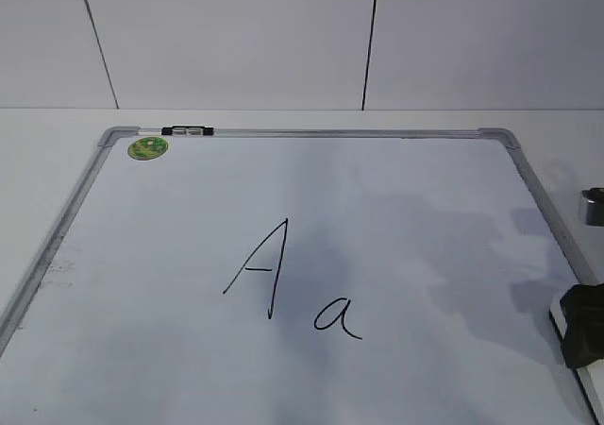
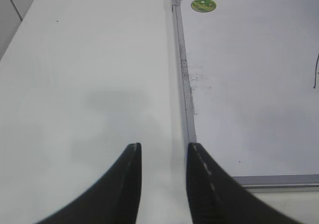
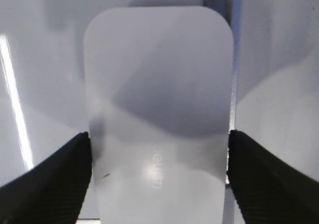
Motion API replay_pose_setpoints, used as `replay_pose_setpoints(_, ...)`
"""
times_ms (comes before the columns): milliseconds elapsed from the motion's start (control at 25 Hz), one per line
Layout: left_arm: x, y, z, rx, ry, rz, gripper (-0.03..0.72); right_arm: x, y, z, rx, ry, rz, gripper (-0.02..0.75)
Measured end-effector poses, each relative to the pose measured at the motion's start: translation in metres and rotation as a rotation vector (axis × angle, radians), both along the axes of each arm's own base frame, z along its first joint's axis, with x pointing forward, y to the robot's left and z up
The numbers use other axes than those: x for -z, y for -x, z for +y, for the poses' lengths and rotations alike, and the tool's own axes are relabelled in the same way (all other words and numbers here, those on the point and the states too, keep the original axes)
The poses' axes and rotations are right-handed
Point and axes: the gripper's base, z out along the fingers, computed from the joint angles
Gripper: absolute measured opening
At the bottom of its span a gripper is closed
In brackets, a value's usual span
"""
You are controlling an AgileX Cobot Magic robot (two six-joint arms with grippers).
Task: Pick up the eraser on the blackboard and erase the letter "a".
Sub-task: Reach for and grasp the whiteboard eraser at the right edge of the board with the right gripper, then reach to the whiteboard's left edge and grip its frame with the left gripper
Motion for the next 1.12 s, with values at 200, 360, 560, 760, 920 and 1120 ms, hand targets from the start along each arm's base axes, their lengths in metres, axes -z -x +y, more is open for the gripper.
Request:
replay_pose_setpoints(200, 0.0000, 0.0000, 0.0000, 0.000, 0.000, 0.000, 0.239, 0.0069, -0.0016, 0.0000, 0.003, 0.004, 0.031, 0.668)
replay_pose_setpoints(360, 0.0000, 0.0000, 0.0000, 0.000, 0.000, 0.000, 0.239, 0.0104, -0.0030, 0.0001, 0.005, 0.005, 0.044, 0.667)
replay_pose_setpoints(560, 0.0000, 0.0000, 0.0000, 0.000, 0.000, 0.000, 0.239, 0.0105, -0.0030, 0.0001, 0.005, 0.005, 0.044, 0.650)
replay_pose_setpoints(760, 0.0000, 0.0000, 0.0000, 0.000, 0.000, 0.000, 0.239, 0.0105, -0.0030, 0.0004, 0.009, 0.003, 0.044, 0.600)
replay_pose_setpoints(920, 0.0000, 0.0000, 0.0000, 0.000, 0.000, 0.000, 0.239, 0.0105, -0.0030, 0.0005, 0.011, 0.001, 0.045, 0.593)
replay_pose_setpoints(1120, 0.0000, 0.0000, 0.0000, 0.000, 0.000, 0.000, 0.239, 0.0105, -0.0030, 0.0005, 0.011, 0.001, 0.045, 0.580)
